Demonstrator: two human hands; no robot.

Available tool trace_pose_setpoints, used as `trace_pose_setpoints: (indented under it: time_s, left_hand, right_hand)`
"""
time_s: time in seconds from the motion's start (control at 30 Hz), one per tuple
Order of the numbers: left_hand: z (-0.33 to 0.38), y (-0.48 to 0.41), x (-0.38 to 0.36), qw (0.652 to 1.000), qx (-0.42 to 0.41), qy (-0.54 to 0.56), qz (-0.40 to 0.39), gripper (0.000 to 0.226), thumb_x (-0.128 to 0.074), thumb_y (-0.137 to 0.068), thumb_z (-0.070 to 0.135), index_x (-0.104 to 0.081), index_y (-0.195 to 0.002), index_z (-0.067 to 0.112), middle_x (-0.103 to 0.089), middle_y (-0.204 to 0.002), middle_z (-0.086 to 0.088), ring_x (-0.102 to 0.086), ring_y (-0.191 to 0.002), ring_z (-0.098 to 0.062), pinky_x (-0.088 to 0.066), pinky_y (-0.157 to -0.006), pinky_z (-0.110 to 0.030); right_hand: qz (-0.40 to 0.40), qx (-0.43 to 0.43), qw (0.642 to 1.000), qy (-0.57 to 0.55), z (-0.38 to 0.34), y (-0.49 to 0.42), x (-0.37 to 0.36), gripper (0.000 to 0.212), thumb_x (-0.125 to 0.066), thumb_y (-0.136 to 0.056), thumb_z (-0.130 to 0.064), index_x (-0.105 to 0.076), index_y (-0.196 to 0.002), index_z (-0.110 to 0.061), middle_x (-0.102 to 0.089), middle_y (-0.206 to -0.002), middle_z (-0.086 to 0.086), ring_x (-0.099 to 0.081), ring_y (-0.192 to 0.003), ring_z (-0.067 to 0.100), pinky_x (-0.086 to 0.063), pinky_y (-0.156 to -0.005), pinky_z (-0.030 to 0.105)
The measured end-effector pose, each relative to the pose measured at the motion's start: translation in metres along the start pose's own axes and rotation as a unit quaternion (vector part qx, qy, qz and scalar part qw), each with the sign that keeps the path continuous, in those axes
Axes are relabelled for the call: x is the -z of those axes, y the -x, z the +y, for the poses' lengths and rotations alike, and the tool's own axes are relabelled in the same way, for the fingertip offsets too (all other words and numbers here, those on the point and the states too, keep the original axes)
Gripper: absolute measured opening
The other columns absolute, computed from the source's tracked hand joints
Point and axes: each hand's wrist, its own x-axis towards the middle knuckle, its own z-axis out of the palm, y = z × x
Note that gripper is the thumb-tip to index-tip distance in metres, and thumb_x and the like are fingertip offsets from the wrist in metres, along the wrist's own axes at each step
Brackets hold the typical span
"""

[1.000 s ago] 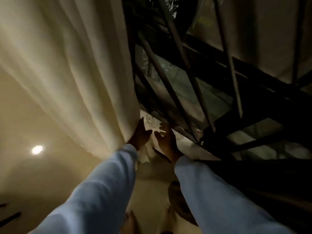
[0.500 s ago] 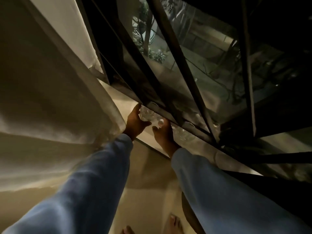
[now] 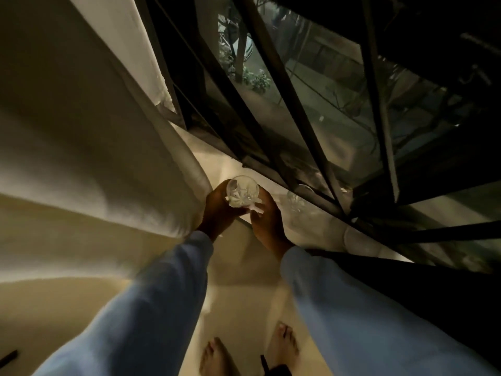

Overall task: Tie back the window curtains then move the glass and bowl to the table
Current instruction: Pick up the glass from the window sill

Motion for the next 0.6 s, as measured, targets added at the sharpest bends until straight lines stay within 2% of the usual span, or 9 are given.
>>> trace_pose_setpoints:
  time_s: [0.03,0.1,0.17,0.23,0.27,0.33,0.43,0.53,0.6]
  left_hand:
    - [0.003,0.012,0.002,1.000,-0.006,-0.011,-0.008,0.069,-0.082,-0.069,0.006,-0.050,-0.130,0.009,-0.056,-0.114,0.007,-0.052,-0.101,0.001,-0.040,-0.071,0.003]
    - [0.009,0.035,0.005,1.000,-0.007,-0.014,-0.025,0.067,-0.083,-0.068,0.004,-0.053,-0.128,0.009,-0.061,-0.109,0.004,-0.058,-0.083,0.012,-0.042,-0.065,0.004]
    - [0.023,0.065,0.011,0.999,-0.005,0.003,-0.034,0.068,-0.084,-0.064,0.002,-0.055,-0.125,0.010,-0.064,-0.112,-0.001,-0.063,-0.093,0.003,-0.049,-0.080,-0.008]
    - [0.040,0.094,0.015,0.998,-0.007,0.032,-0.047,0.070,-0.086,-0.060,0.002,-0.056,-0.122,0.015,-0.064,-0.117,-0.002,-0.061,-0.109,-0.017,-0.050,-0.096,-0.030]
    - [0.049,0.108,0.017,0.998,-0.005,0.041,-0.050,0.069,-0.087,-0.059,0.001,-0.057,-0.119,0.018,-0.064,-0.115,-0.001,-0.062,-0.106,-0.018,-0.051,-0.095,-0.032]
    - [0.078,0.143,0.023,0.998,-0.021,0.038,-0.046,0.067,-0.088,-0.058,0.001,-0.056,-0.114,0.018,-0.064,-0.107,0.005,-0.062,-0.097,-0.012,-0.054,-0.086,-0.021]
    - [0.109,0.186,0.029,0.997,-0.041,0.044,-0.058,0.072,-0.088,-0.057,0.002,-0.052,-0.118,0.013,-0.061,-0.109,0.011,-0.062,-0.098,-0.004,-0.055,-0.082,-0.023]
    - [0.142,0.231,0.041,0.995,-0.064,0.044,-0.064,0.054,-0.068,-0.073,-0.017,-0.049,-0.116,0.009,-0.060,-0.104,0.008,-0.061,-0.093,-0.009,-0.056,-0.068,-0.022]
    - [0.158,0.256,0.046,0.994,-0.089,0.024,-0.051,0.063,-0.070,-0.065,-0.024,-0.047,-0.118,0.000,-0.060,-0.108,-0.002,-0.063,-0.094,-0.010,-0.055,-0.068,-0.023]
  right_hand:
    - [-0.001,0.002,1.000,-0.004,-0.003,0.011,0.005,0.066,-0.062,-0.089,0.004,-0.041,-0.147,-0.017,-0.049,-0.146,0.007,-0.050,-0.130,0.021,-0.046,-0.103,0.025]
    - [-0.013,0.014,1.000,0.002,-0.008,0.032,0.016,0.070,-0.067,-0.086,0.002,-0.040,-0.147,-0.018,-0.048,-0.146,0.004,-0.047,-0.132,0.017,-0.040,-0.100,0.007]
    - [-0.034,0.018,0.999,-0.005,-0.020,0.061,0.036,0.071,-0.069,-0.085,0.002,-0.039,-0.147,-0.017,-0.049,-0.144,0.001,-0.045,-0.130,0.012,-0.035,-0.087,-0.005]
    - [-0.054,0.016,0.998,-0.035,-0.035,0.092,0.057,0.070,-0.070,-0.085,-0.002,-0.041,-0.145,-0.023,-0.049,-0.138,-0.010,-0.047,-0.124,0.005,-0.041,-0.085,0.000]
    - [-0.060,0.010,0.997,-0.051,-0.044,0.107,0.068,0.068,-0.072,-0.084,-0.006,-0.044,-0.141,-0.031,-0.051,-0.133,-0.019,-0.050,-0.120,0.001,-0.044,-0.085,0.004]
    - [-0.065,-0.004,0.995,-0.077,-0.067,0.141,0.092,0.064,-0.076,-0.078,-0.015,-0.049,-0.128,-0.045,-0.055,-0.123,-0.031,-0.057,-0.112,-0.006,-0.048,-0.084,0.011]
    - [-0.052,-0.012,0.993,-0.107,-0.095,0.180,0.115,0.060,-0.080,-0.065,-0.026,-0.057,-0.117,-0.044,-0.061,-0.119,-0.024,-0.060,-0.111,0.002,-0.053,-0.087,0.022]
    - [-0.055,0.006,0.991,-0.123,-0.127,0.220,0.142,0.063,-0.085,-0.066,-0.005,-0.058,-0.112,-0.039,-0.062,-0.116,-0.018,-0.060,-0.111,0.012,-0.053,-0.086,0.024]
    - [-0.074,0.015,0.989,-0.128,-0.145,0.242,0.156,0.063,-0.081,-0.071,0.007,-0.058,-0.113,-0.035,-0.062,-0.114,-0.019,-0.060,-0.107,0.010,-0.053,-0.079,0.018]
